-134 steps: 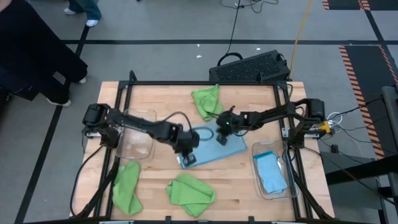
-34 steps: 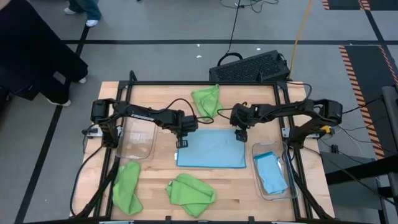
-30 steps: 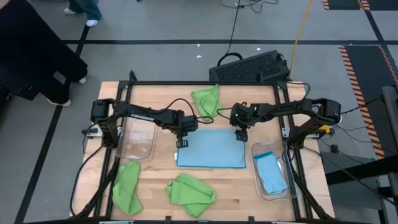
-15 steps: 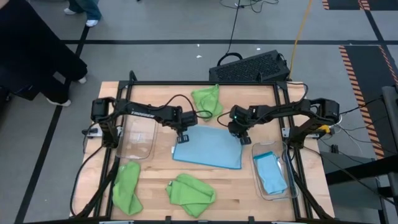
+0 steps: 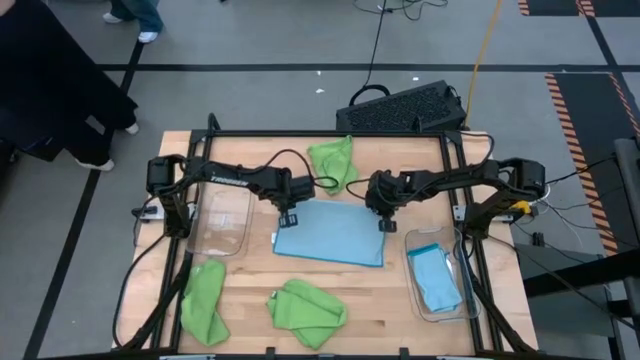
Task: Sort microfiber towel by color & place in baskets
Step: Fold the blue microfiber towel
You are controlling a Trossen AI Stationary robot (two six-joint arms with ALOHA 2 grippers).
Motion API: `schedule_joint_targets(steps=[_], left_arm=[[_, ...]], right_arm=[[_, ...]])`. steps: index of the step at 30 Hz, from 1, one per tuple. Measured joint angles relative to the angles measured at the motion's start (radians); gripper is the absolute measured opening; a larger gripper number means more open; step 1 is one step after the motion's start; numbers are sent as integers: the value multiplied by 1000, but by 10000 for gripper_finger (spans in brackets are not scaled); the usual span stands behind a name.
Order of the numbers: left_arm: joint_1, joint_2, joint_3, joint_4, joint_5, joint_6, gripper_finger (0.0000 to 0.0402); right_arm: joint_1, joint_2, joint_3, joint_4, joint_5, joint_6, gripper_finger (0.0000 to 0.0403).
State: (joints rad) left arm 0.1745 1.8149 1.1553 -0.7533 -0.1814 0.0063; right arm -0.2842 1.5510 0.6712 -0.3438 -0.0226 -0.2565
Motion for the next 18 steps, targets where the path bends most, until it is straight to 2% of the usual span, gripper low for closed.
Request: schedule_joint_targets(steps=[7, 13, 18], left_arm=[[-8, -22, 12, 7, -3, -48, 1], [13, -69, 89, -3, -16, -42, 1], [92, -85, 178, -28, -110, 41, 1]], right_arm=[[-3, -46, 69, -2, 203, -47, 2], [-43, -108, 173, -14, 248, -148, 1], [-150, -134, 261, -9, 325, -335, 1]])
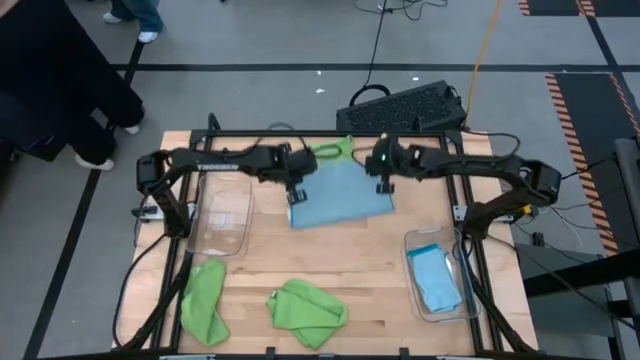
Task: Sort microfiber towel by color & place in baskets
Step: Fold the blue microfiber towel
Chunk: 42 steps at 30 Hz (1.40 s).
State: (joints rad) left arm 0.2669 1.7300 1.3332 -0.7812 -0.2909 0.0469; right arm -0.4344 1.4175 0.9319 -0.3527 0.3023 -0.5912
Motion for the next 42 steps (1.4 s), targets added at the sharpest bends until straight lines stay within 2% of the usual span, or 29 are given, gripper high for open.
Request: schedule_joint_targets(steps=[5, 7, 10, 13, 17, 20, 23, 25, 29, 34, 42], left_arm=[[59, -16, 165, -125, -110, 94, 1], [55, -29, 220, -190, -114, 103, 1], [24, -63, 245, -240, -103, 89, 1], [-23, -80, 204, -292, -98, 5, 1], [-125, -80, 82, -282, -46, -109, 1], [-234, -79, -24, -199, 55, -161, 0], [-351, -79, -98, -113, 136, -220, 0], [-416, -79, -121, -76, 142, -250, 1], [-491, -79, -157, 0, 151, -303, 1], [-518, -79, -167, 54, 267, -417, 3], [-559, -79, -167, 186, 348, -534, 10]], right_arm=[[-72, -67, 104, -32, 40, -91, 1], [-67, -113, 130, -70, 33, -75, 1], [-41, -190, 135, -138, -34, -2, 1], [2, -252, 81, -227, -63, 103, 0], [108, -308, -80, -277, -130, 288, 0], [241, -332, -205, -253, -226, 455, 0], [389, -332, -273, -213, -252, 581, 0], [463, -331, -295, -183, -247, 630, 0], [533, -320, -306, -106, -238, 683, 0], [557, -281, -306, -31, -251, 693, 5], [605, -224, -307, -9, -357, 699, 17]])
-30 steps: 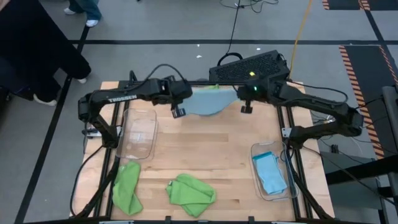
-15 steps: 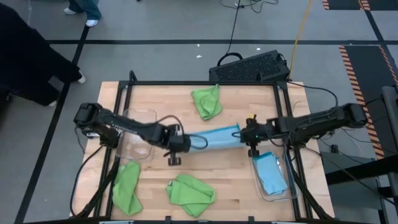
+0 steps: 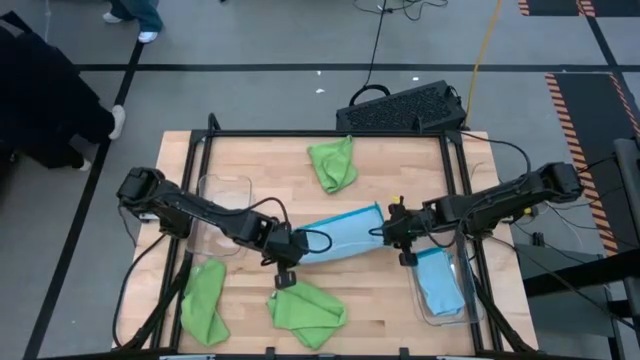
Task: Sort microfiber towel by color & place in baskets
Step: Fold the blue microfiber towel
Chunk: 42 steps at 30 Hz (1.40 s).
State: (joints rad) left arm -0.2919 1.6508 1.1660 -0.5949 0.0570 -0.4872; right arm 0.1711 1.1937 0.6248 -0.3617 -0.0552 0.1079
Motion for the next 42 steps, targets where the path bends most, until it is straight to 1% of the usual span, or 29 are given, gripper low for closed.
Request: schedule_joint_targets(steps=[3, 6, 10, 12, 16, 18, 21, 23, 25, 27, 28, 29, 31, 33, 36, 38, 42], left_arm=[[-19, 0, 0, 13, 33, -94, 13], [-44, 0, 2, 20, 47, -159, 32], [-74, 0, 25, 22, 82, -221, 76], [-85, 0, 42, 22, 85, -226, 99], [-89, 0, 63, 22, 78, -210, 141], [-80, 0, 63, 12, 28, -213, 159], [-58, 0, 63, -16, -123, -228, 178], [-44, 0, 54, -11, -222, -269, 185], [-33, 0, 45, -8, -266, -317, 188], [-28, 0, 34, 15, -257, -326, 188], [-29, 0, 25, 29, -233, -326, 188], [-30, 0, 13, 45, -196, -321, 188], [-30, 0, -12, 73, -88, -316, 189], [-33, 0, -27, 81, -15, -327, 189], [-50, 0, -39, 67, -19, -376, 189], [-66, 0, -42, 67, -51, -403, 189], [-94, 0, -42, 67, -124, -449, 189]], right_arm=[[22, 5, 1, 3, -2, 7, 47], [35, 0, 1, -1, -2, 20, 93], [34, -5, 14, -47, -1, 37, 159], [31, -5, 33, -88, 0, 31, 188], [8, -6, 60, -101, 3, 17, 228], [-15, -1, 70, -82, 14, 12, 233], [-57, 31, 73, -9, 32, 12, 229], [-81, 68, 73, 64, 31, 44, 221], [-97, 115, 73, 142, 21, 104, 215], [-101, 167, 73, 223, -13, 150, 210], [-98, 193, 73, 267, -28, 162, 209], [-90, 218, 73, 303, -37, 169, 209], [-75, 267, 75, 349, -53, 179, 209], [-65, 316, 89, 331, -54, 186, 208], [-70, 377, 112, 262, -37, 162, 208], [-85, 409, 126, 208, 17, 110, 208], [-167, 439, 139, 153, 128, -72, 208]])
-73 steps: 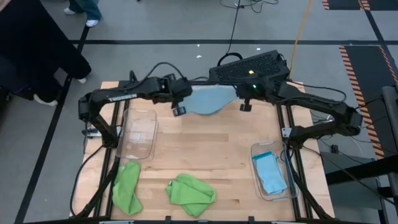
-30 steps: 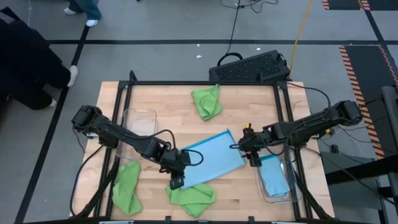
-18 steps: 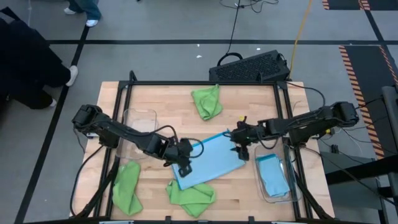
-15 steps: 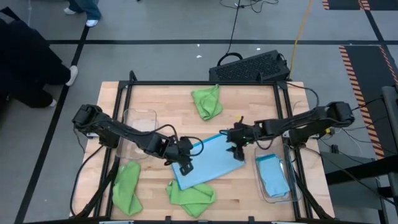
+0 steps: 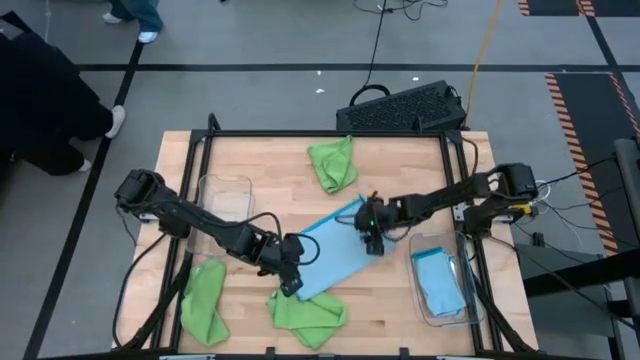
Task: Sort microfiber towel by color & place in baskets
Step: Fold the blue microfiber towel
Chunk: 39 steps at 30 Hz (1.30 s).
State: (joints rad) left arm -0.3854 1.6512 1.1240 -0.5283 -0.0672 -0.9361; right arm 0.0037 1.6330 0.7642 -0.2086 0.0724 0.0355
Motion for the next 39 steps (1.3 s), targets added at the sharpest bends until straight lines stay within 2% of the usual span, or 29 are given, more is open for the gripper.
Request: schedule_joint_targets(steps=[4, 9, 12, 15, 19, 22, 24, 28, 30, 32, 34, 39], left_arm=[[-16, 0, 0, -13, -49, 34, 189], [-31, 0, 0, -35, -14, 42, 189], [-42, 0, 0, -41, 7, 50, 189], [-47, 0, 1, -58, 8, 83, 189], [-39, 0, 1, -56, 15, 121, 189], [-27, 0, 1, -51, 15, 123, 189], [-16, 0, 1, -43, 15, 113, 189], [2, 0, 1, -5, 26, 28, 189], [5, 0, 1, 50, 74, -3, 189], [-3, 0, 1, 123, 135, -7, 189], [-20, 0, 1, 210, 143, 29, 189], [-81, 0, 1, 356, -37, 126, 189]], right_arm=[[-107, -10, -1, 11, 111, -276, 208], [-179, -70, -11, 123, 416, -672, 208], [-163, -153, -6, 185, 471, -765, 208], [-107, -237, -8, 167, 440, -657, 208], [10, -337, -5, 108, 271, -348, 208], [115, -339, 13, -4, 179, -99, 208], [191, -304, 55, -75, 145, 7, 208], [329, -182, 148, -174, 108, 72, 208], [387, -123, 185, -177, 108, 74, 209], [429, -72, 211, -164, 109, 66, 212], [452, -21, 221, -162, 110, 46, 216], [436, 77, 235, -116, 187, 114, 212]])
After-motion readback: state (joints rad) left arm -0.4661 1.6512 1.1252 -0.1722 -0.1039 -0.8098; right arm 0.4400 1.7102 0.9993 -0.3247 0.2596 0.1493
